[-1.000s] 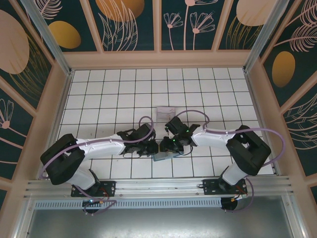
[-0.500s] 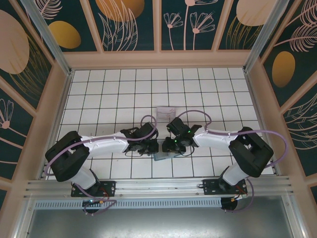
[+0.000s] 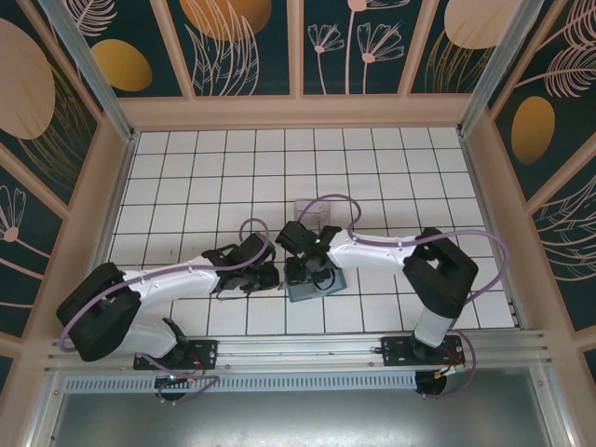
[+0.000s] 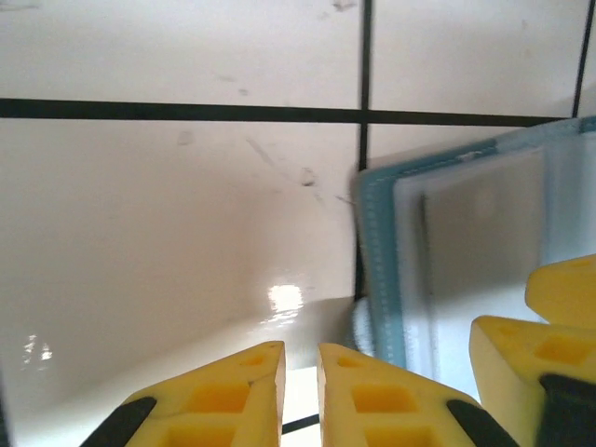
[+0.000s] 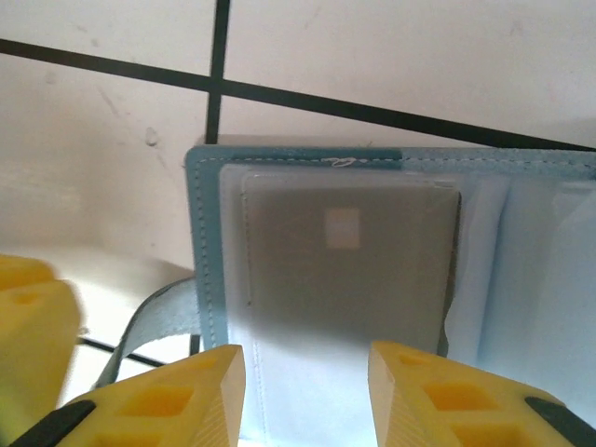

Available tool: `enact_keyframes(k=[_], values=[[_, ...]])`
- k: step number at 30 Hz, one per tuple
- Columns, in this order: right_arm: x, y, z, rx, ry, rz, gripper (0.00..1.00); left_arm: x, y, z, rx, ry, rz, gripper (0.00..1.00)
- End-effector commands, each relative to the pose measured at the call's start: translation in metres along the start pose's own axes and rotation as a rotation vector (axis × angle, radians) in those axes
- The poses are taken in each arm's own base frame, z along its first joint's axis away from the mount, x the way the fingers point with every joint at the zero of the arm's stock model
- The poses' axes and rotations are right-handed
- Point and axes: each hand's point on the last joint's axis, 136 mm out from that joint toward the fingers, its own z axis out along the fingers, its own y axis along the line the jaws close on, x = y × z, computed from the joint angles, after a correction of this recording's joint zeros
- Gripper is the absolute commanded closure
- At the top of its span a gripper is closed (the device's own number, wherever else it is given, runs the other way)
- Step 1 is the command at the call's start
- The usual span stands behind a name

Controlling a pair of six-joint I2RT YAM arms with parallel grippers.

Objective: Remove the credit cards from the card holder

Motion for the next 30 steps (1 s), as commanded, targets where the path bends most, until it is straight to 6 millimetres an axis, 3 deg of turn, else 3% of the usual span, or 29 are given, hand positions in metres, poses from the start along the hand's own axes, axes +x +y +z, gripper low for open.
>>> enact_keyframes(k=[1,8,14,19,25,30], values=[[0.000,-0.011,0.003,0.135,0.000,-0.042,0.58,-0.003,0.006,-0.007,0.013,-0.027,-0.029,0.81],[0.005,-0.018,0.014,0.267,0.019,-0.078,0.58,-0.003,0.005,-0.011,0.032,-0.033,-0.022,0.81],[0.005,-0.011,0.016,0.251,0.025,-0.073,0.72,-0.004,0.006,-0.012,0.031,-0.039,-0.014,0.81],[-0.002,0.011,0.009,0.141,0.006,-0.044,0.84,-0.007,0.008,-0.018,0.027,-0.058,-0.015,0.81],[-0.013,0.044,-0.001,-0.042,-0.012,0.008,0.88,-0.013,0.009,-0.027,0.034,-0.087,-0.014,0.81],[-0.023,0.053,-0.009,-0.171,-0.034,0.074,0.89,-0.015,0.000,-0.031,0.061,-0.083,0.004,0.81]])
